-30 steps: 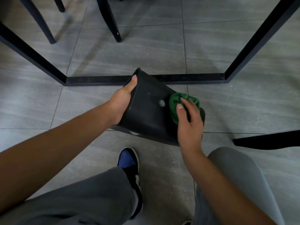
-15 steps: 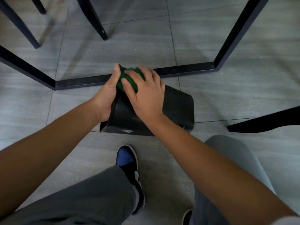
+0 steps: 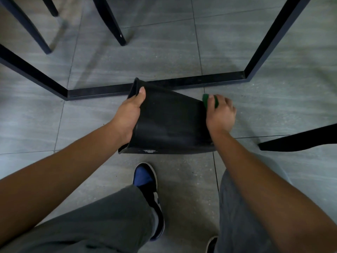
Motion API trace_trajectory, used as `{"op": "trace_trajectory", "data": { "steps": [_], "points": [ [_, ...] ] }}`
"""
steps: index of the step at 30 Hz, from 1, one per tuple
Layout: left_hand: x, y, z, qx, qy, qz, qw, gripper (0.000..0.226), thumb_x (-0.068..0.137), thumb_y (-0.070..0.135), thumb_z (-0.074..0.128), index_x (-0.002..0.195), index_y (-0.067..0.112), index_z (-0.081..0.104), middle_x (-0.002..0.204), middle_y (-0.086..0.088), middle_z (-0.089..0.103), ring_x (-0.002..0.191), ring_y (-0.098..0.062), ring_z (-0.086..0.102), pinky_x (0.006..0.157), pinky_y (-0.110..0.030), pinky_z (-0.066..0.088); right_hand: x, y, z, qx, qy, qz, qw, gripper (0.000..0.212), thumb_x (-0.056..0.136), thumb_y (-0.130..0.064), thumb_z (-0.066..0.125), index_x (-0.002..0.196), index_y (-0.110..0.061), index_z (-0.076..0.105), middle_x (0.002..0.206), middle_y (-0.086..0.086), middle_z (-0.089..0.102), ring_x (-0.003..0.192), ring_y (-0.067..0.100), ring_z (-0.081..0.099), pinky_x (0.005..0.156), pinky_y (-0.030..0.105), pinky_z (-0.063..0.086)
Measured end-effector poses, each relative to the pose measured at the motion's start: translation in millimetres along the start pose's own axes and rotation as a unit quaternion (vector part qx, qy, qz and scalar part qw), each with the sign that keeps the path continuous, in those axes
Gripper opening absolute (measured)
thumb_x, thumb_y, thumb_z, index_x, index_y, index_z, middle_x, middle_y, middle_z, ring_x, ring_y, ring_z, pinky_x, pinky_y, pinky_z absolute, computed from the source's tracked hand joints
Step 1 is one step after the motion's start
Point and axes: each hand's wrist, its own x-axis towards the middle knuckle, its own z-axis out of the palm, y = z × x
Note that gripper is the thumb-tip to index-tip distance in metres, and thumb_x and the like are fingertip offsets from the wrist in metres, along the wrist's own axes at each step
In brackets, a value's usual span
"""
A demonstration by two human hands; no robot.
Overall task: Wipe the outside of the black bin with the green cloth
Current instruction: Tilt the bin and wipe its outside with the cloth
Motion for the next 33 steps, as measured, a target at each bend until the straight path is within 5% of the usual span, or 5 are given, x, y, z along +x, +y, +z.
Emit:
{"op": "trace_trajectory", "data": {
  "steps": [4,11,19,26,33],
  "points": [
    [-3,3,0,-0.01,0.023,-0.009,1.0,0.036,0.099,0.056,0.056,0.108,0.022,0.068,0.11,-0.007,0.076,0.097,-0.026,0.075,0.073,-0.036,0.063,-20,1,0,0.032,0.037,0.001,0.999,0.046,0.108,-0.045,0.043,0.138,-0.018,0.065,0.141,0.01,0.064,0.127,0.037,0.057,0.093,0.038,0.046],
    [-5,3,-3,-0.001,0.037,-0.024,0.999,0.038,0.096,0.06,0.058,0.104,0.024,0.066,0.1,-0.006,0.079,0.089,-0.028,0.077,0.07,-0.038,0.062,-106,-24,-13,0.1,0.039,-0.046,0.993,0.049,0.101,-0.049,0.045,0.128,-0.018,0.072,0.144,0.011,0.064,0.139,0.036,0.052,0.113,0.057,0.043],
    [11,5,-11,-0.099,-0.12,-0.009,0.988,0.1,0.092,0.084,0.019,0.144,0.007,0.056,0.141,-0.019,0.064,0.131,-0.031,0.062,0.109,-0.043,0.049,-154,-125,-3,0.119,-0.024,-0.247,0.961,0.043,0.1,-0.048,0.049,0.128,-0.025,0.073,0.15,0.004,0.06,0.147,0.035,0.045,0.117,0.063,0.033],
    [14,-5,-19,-0.09,-0.184,0.036,0.978,0.093,0.093,0.082,0.018,0.15,0.017,0.051,0.147,-0.016,0.059,0.137,-0.03,0.056,0.117,-0.048,0.042,-87,-159,20,0.072,0.018,-0.246,0.966,0.042,0.098,-0.051,0.048,0.117,-0.026,0.076,0.132,0.005,0.07,0.129,0.034,0.06,0.103,0.055,0.045],
    [18,-8,-15,-0.07,-0.142,0.013,0.987,0.078,0.099,0.074,0.02,0.143,0.022,0.058,0.13,-0.012,0.072,0.12,-0.025,0.07,0.093,-0.038,0.06,-74,-156,27,0.07,0.007,-0.201,0.977,0.036,0.099,-0.05,0.052,0.115,-0.027,0.076,0.121,0.002,0.072,0.121,0.031,0.062,0.098,0.055,0.048]
  ]
}}
